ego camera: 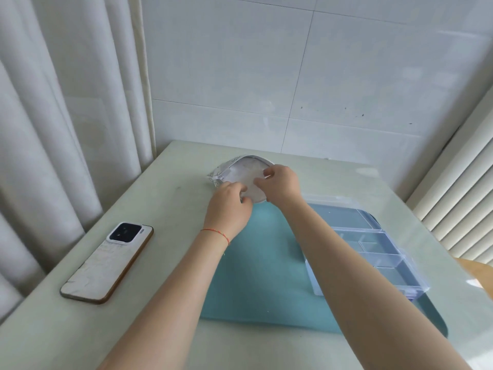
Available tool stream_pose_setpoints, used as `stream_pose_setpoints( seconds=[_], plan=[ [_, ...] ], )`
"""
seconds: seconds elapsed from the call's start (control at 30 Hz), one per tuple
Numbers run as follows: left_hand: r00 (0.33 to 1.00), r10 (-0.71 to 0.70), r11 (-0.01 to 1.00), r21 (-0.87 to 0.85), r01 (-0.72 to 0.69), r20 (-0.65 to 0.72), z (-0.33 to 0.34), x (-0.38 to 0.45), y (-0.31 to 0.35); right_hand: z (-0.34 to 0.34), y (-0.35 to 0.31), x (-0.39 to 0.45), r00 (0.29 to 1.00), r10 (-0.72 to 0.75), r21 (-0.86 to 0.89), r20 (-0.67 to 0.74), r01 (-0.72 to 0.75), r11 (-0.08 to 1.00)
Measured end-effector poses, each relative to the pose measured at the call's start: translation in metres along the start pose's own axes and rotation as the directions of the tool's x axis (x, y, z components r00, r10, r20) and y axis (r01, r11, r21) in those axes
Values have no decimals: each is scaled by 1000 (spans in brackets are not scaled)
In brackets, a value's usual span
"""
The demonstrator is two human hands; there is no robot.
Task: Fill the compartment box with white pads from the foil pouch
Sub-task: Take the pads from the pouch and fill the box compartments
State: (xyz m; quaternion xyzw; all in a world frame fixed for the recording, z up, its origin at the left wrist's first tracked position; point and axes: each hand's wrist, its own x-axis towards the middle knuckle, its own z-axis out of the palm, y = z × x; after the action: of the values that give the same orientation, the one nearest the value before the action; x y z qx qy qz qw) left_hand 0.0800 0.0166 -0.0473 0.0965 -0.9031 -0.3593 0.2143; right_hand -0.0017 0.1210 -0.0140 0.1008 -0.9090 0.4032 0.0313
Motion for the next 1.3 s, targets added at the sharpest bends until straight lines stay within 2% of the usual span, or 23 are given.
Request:
stream_pose_setpoints(
  seconds=[0.2,0.3,0.47,0.63,0.9,1.1,1.3],
  plan=[
    [1000,-17,1000,-22,18,9,-1,-1,1,11,-6,-2,997,1,-59,-78,-5,998],
    [1000,-30,999,-24,31,6,-1,0,0,15,-8,-1,989,-52,-85,-136,40,996],
    [1000,-31,999,-36,31,6,-1,0,2,18,-11,-3,996,-45,-171,-79,31,985],
    [999,-44,998,-40,44,-6,-4,1,1,1,-8,-3,998,-43,-64,-45,40,997],
    [992,-74,994,-91,65,-102,-11,-1,5,-27,11,-7,1000,-31,45,-7,31,999],
    [995,-64,997,-40,68,81,-7,-4,3,-14,15,-4,999,6,95,53,-11,995],
    [963,-69,997,49,59,261,-6,-5,-4,-12,10,-5,982,15,-20,186,-11,1000]
  ],
)
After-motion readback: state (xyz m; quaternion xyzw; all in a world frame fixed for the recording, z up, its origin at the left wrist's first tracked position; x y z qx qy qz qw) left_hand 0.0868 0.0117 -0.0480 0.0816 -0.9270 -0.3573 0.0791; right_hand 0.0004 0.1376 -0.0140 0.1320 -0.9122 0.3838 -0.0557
